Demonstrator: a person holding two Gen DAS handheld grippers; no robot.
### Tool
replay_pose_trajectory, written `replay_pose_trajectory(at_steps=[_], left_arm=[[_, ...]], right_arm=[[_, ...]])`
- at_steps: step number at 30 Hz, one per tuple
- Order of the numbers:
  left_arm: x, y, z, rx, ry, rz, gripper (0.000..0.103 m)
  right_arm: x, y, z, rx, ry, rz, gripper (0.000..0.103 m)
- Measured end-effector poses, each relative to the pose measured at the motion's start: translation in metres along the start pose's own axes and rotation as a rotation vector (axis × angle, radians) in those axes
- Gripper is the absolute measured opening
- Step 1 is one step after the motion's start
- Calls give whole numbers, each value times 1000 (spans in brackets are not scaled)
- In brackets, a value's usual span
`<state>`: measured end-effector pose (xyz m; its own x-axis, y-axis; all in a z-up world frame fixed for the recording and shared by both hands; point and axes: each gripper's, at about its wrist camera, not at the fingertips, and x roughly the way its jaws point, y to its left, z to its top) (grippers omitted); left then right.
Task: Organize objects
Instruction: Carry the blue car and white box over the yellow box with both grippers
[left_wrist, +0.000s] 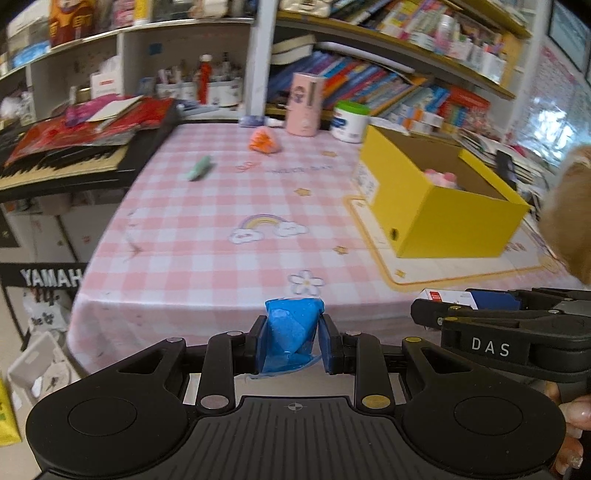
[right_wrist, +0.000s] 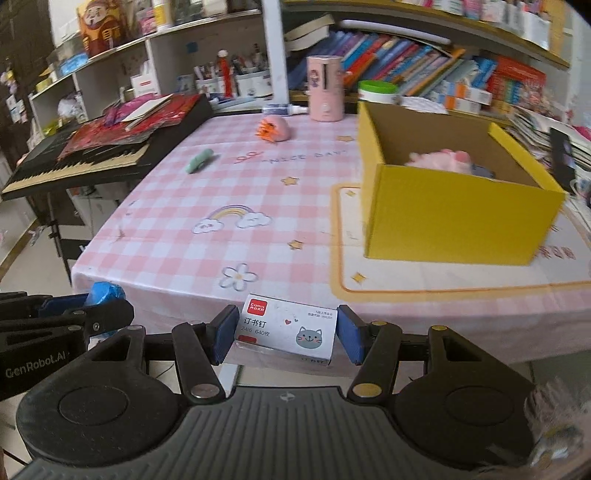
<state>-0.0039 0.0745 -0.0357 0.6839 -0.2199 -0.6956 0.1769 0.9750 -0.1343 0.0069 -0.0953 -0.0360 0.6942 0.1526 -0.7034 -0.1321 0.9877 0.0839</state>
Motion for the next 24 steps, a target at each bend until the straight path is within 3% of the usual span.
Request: replay_pose_trajectory(at_steps=[17,24], left_arm=[[29,-82,9,180,41,-191,26],[39,-105,18,205,36,-214,26]], right_arm=[[-37,-74,-27,175,-5,-188,55],[-40,-105,-27,227,0,-223,55]])
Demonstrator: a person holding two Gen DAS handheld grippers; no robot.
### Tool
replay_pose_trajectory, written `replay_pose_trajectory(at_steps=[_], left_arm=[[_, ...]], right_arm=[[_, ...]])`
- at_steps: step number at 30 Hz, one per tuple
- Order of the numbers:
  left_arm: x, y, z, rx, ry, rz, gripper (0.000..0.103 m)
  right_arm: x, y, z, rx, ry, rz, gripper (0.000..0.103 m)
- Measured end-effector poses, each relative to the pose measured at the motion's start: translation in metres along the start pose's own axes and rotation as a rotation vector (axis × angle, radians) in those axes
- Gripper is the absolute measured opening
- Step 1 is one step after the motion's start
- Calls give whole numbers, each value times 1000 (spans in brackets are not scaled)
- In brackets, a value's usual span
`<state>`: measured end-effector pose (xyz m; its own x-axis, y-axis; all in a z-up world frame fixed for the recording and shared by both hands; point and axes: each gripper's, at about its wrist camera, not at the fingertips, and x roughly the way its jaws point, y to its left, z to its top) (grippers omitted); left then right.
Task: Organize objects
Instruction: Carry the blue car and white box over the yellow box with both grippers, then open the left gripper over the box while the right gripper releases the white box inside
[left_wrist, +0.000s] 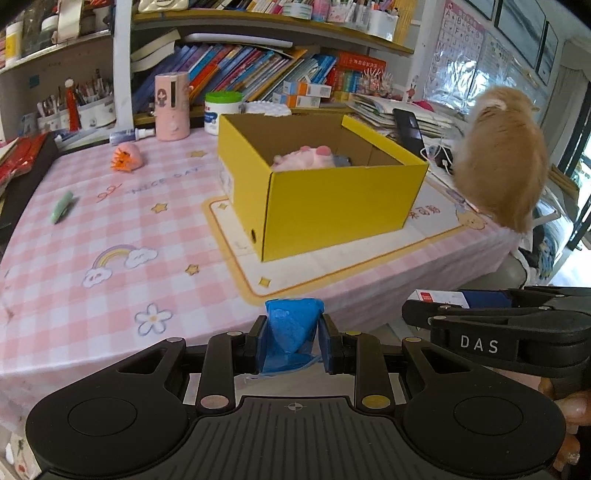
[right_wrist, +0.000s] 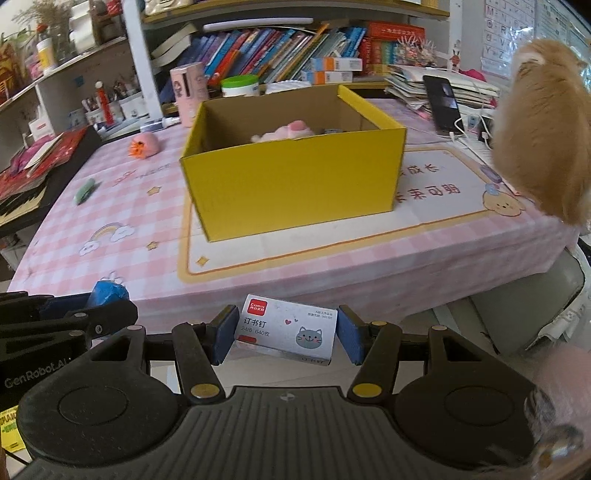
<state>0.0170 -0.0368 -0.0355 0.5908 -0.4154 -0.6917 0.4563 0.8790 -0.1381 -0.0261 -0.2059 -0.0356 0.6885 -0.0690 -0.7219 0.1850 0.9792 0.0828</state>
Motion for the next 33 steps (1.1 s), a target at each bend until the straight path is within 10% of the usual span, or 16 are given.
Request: replay_pose_trajectory(at_steps=[9,20,33], left_arm=[[17,-20,33,27,-59,8,26],[49,-53,111,93,-233,67,27],[140,-66,150,79,-91,176,27]], right_arm=[[17,-24,28,-18,-13,8,55],[34,-60,112,-78,-237,23,55],[101,-83,186,-172,-212,144,55]])
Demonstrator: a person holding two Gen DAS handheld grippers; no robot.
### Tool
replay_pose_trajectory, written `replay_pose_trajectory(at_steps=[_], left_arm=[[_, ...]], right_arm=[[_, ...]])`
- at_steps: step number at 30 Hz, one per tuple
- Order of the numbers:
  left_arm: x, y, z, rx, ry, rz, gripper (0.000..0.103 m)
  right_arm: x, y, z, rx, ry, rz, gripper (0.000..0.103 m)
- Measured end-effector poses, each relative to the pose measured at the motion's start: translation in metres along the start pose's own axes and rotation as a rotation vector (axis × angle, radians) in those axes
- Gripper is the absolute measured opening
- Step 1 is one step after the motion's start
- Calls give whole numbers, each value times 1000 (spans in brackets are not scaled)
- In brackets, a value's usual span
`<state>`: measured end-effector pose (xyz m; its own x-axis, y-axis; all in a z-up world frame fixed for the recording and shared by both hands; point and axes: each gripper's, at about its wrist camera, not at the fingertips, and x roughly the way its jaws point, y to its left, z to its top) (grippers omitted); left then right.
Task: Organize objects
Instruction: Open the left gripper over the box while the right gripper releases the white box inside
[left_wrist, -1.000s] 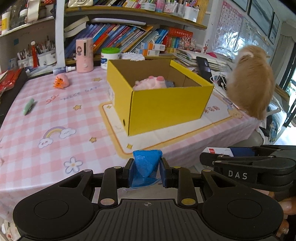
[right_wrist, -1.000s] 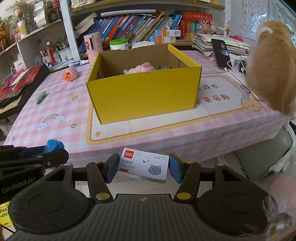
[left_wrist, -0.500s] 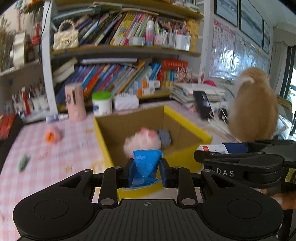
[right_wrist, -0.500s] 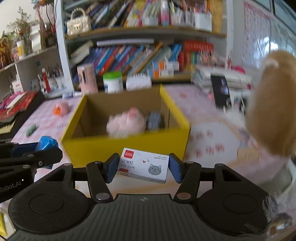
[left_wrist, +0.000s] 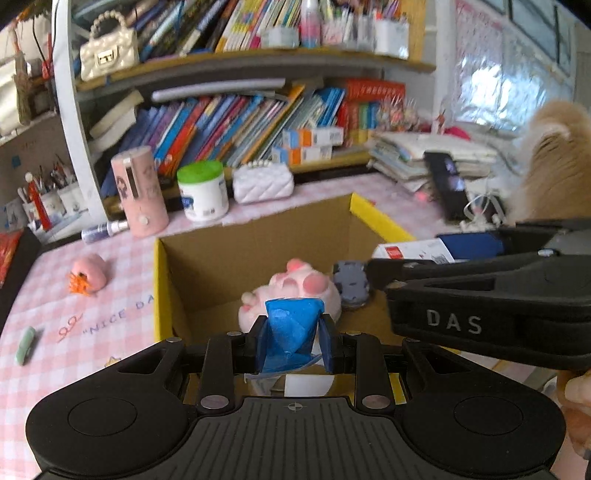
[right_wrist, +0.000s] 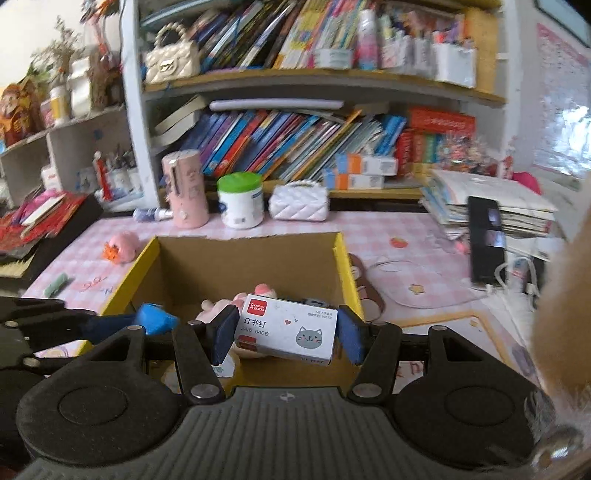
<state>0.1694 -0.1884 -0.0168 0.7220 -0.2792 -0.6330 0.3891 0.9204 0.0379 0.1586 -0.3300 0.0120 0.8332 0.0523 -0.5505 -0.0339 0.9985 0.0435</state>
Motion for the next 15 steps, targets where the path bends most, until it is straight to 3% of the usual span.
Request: replay_pose_trajectory(at_steps=[10,12,13,14,15], left_arm=[[29,-7,1,0,63,57,30],[29,-8,0,-2,55,71,44],[28,-8,-1,-1,46,77,60],[27,-9,-2,3,34,85,68],[24,-10,-3,11,17,93,69]], right_arm=[[60,-3,9,-70,111,100,56],[68,-4,10,-82,128,112,56],[72,-5,10,-87,134,117,56],[75,-5,10,-94,141,123,56],[79,-5,10,-98,148,128,56]])
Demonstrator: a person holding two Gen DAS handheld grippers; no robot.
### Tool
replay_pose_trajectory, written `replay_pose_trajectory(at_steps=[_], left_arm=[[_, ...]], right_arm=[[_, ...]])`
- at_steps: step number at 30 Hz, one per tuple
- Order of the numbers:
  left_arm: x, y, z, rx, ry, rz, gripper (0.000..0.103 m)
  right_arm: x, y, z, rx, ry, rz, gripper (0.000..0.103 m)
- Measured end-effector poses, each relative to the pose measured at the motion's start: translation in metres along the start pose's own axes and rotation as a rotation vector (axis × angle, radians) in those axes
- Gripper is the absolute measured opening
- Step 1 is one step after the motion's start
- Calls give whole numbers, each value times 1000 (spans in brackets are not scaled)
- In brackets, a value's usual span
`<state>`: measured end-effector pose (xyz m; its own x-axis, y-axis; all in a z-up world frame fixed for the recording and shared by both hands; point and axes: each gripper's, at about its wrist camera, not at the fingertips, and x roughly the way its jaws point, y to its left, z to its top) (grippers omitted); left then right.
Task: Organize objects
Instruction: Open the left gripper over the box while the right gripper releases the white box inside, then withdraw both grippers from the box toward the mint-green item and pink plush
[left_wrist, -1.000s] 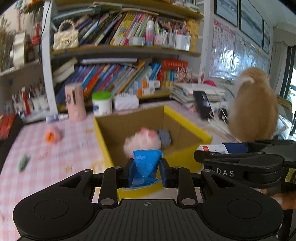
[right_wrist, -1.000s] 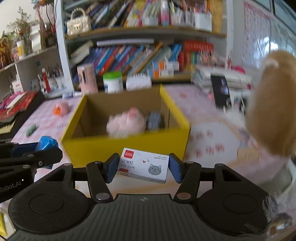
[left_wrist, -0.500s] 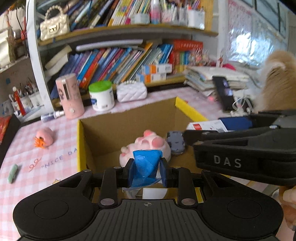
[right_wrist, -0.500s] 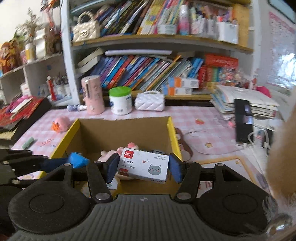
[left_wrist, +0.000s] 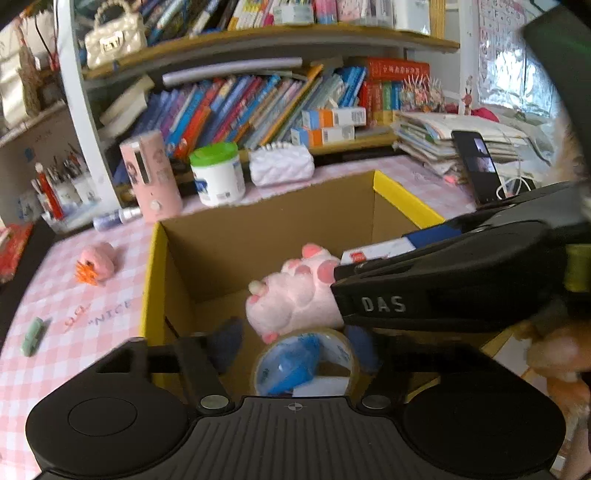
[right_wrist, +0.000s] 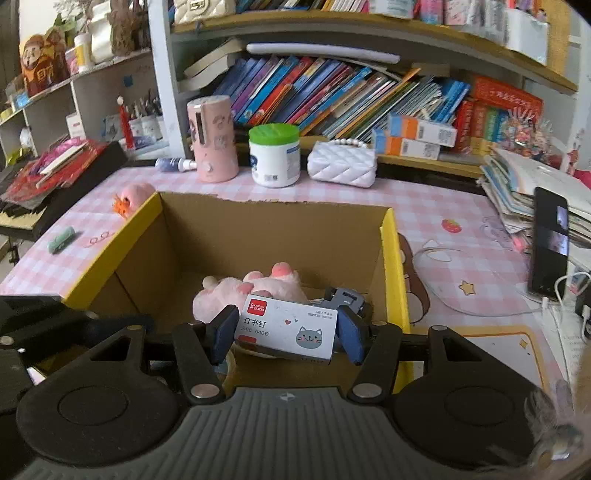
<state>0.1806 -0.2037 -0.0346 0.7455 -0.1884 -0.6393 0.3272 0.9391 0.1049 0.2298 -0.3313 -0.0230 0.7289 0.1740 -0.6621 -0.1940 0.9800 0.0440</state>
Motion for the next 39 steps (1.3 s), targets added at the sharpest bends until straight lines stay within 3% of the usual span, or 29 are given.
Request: replay_pose_trajectory(at_steps=[6,14,18,22,29,39], left_arm=[[-12,-8,-3,54,-42,20,73],[-22,-3,-5,27,-57,45,78],[-32,0,-7,3,-89,66,81],[-45,6,-8,-28,-123,96,87],[-78,28,-23,-112,-157,132,94],[-120,73,-63,-173,-139,153,94]], right_arm=[[17,0,1,-20,48,26,56],[19,8,-3,-42,53,46,58],[5,10,-3,-25,5,39,68],[-21,14,-6,15,-93,-46,81],[-69,28,-24,109,-219,-133,90],[-99,99,-47,52,-225,-125,95]])
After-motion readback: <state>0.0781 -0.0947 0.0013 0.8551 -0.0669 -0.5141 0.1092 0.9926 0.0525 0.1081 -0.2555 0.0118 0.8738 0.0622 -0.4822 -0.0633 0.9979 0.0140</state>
